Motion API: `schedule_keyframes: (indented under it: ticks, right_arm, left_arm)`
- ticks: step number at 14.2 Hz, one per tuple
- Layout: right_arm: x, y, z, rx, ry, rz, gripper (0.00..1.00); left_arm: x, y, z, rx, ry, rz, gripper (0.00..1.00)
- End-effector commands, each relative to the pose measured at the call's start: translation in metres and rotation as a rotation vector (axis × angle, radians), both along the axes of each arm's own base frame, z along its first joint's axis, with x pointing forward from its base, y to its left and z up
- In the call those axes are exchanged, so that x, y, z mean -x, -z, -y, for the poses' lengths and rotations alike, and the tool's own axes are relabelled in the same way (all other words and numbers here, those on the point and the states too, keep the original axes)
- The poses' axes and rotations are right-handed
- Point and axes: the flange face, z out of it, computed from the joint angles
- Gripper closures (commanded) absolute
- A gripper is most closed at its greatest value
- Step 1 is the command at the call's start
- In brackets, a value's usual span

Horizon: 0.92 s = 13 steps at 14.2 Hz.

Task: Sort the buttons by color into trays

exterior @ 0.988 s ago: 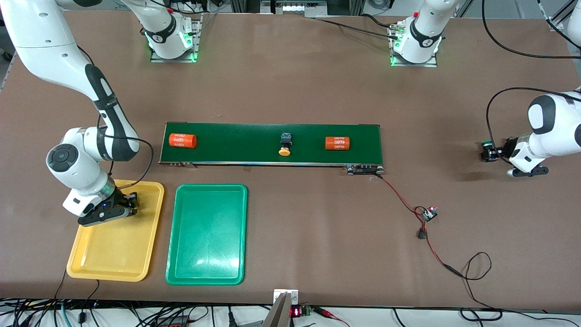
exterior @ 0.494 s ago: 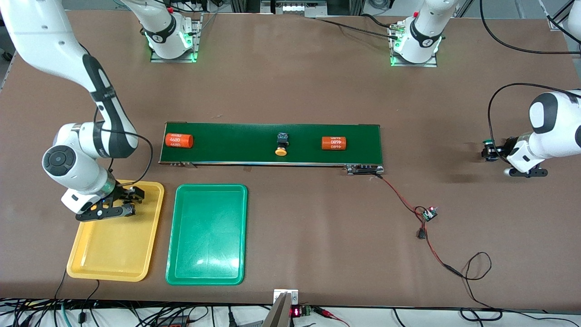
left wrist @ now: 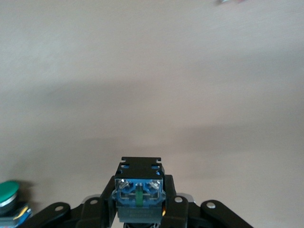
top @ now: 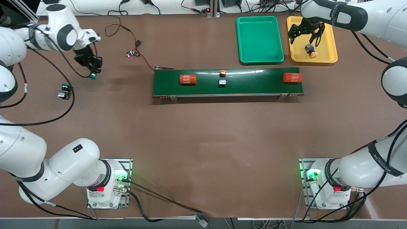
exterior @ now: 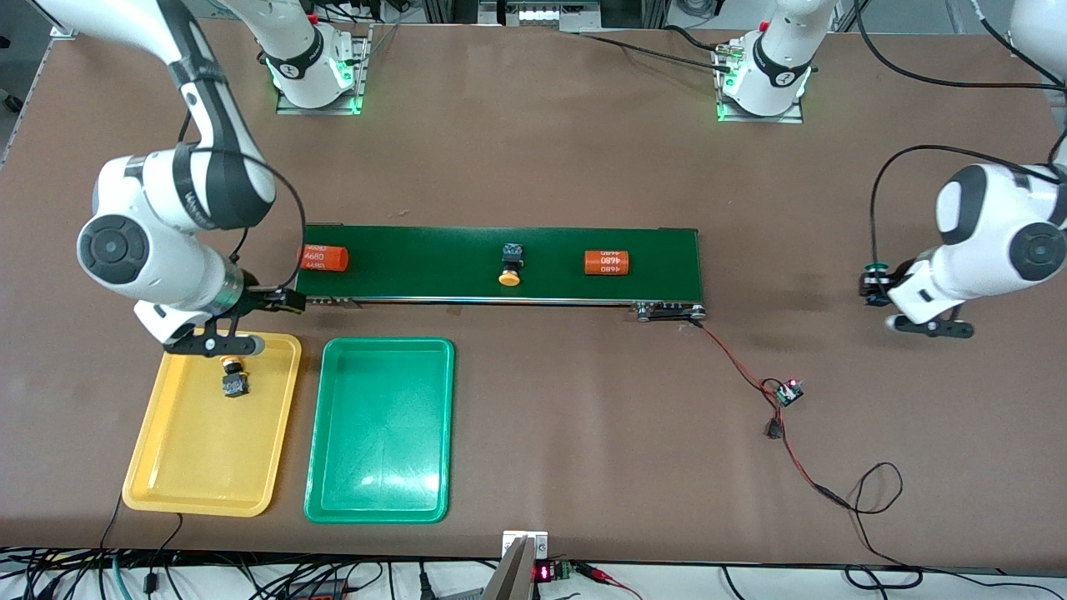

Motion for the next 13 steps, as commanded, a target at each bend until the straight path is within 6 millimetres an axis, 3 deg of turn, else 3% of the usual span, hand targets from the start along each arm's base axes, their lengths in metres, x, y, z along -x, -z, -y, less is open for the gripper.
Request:
schedule_keyframes:
  ticks: [1, 3, 7, 9, 13]
  right_arm:
    - [0.017, -0.010, -0.037, 0.009, 0.052, -0.012, 0.00]
    - [0.028, -0.015, -0.068, 0.004, 0.021, -0.007, 0.00]
    - [0.045, -0.011, -0.111, -0.060, -0.006, -0.043, 0.00]
    - [0.050, -0.007, -0.119, -0.098, 0.039, -0.071, 0.00]
    - [0.068, 0.000, -0.155, -0.096, 0.033, -0.060, 0.00]
  left_arm:
    - [-0.005, -0.017, 0.055, 0.028, 0.036, -0.001, 1.00]
    - [-0.008, -0.032, 0.106, 0.061, 0.050, 0.018, 1.00]
    - [-0.006, -0.039, 0.183, 0.059, 0.140, 0.022, 1.00]
    - [0.000, -0.035, 0.205, 0.056, 0.151, 0.013, 1.00]
    - [0.019, -0.020, 0.284, 0.063, 0.211, -0.007, 1.00]
